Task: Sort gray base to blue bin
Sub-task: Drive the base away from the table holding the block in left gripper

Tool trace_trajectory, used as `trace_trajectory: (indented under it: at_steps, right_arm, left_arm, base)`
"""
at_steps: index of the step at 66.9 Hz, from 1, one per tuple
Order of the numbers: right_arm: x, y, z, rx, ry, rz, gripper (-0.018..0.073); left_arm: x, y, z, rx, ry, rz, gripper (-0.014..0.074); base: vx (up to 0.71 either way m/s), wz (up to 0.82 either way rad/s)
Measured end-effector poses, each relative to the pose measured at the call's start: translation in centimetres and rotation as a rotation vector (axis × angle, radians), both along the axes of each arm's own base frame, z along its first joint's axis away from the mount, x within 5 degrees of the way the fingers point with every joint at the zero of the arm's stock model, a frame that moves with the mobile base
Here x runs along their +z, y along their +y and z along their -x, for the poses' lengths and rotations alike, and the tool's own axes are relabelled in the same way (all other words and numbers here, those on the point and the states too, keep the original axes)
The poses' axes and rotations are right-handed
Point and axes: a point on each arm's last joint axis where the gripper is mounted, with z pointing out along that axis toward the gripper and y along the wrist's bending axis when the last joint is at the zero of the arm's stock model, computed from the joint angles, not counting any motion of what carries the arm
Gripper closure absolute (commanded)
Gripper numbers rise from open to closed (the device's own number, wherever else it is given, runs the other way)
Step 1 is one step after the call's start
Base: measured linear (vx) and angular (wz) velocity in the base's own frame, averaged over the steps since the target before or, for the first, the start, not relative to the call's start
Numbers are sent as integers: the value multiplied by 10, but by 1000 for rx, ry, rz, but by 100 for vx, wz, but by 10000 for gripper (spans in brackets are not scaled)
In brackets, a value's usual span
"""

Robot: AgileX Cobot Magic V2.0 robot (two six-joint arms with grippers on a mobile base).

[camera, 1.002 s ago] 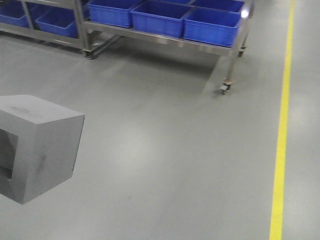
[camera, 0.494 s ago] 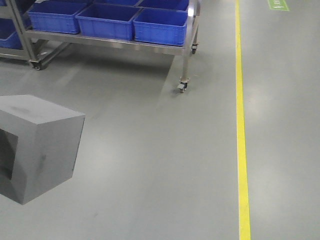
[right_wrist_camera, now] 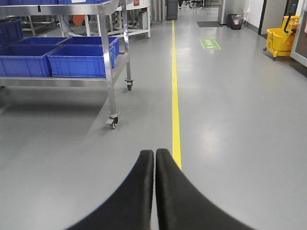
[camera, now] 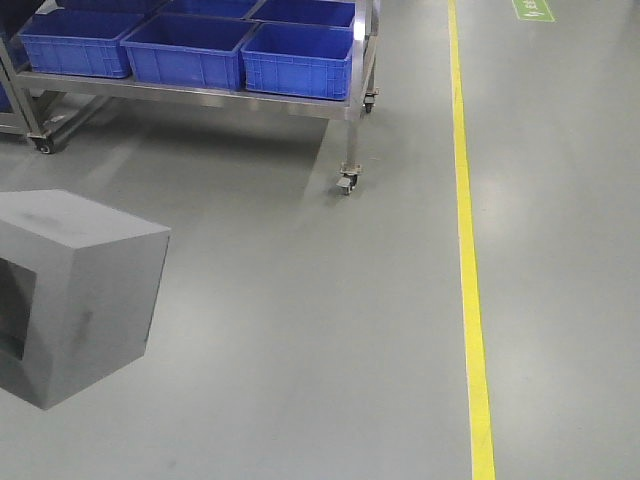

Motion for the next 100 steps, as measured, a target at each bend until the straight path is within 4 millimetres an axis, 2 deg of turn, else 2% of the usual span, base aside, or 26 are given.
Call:
trace_trajectory:
  at_steps: [52, 100]
  right_arm:
    - [0, 0, 0, 0, 0, 0, 564]
    - [0, 0, 0, 0, 0, 0, 564]
  left_arm:
    - [0, 0, 0, 0, 0, 0, 594]
    - [0, 0, 0, 0, 0, 0, 594]
  base:
    - [25, 13]
    - [31, -3]
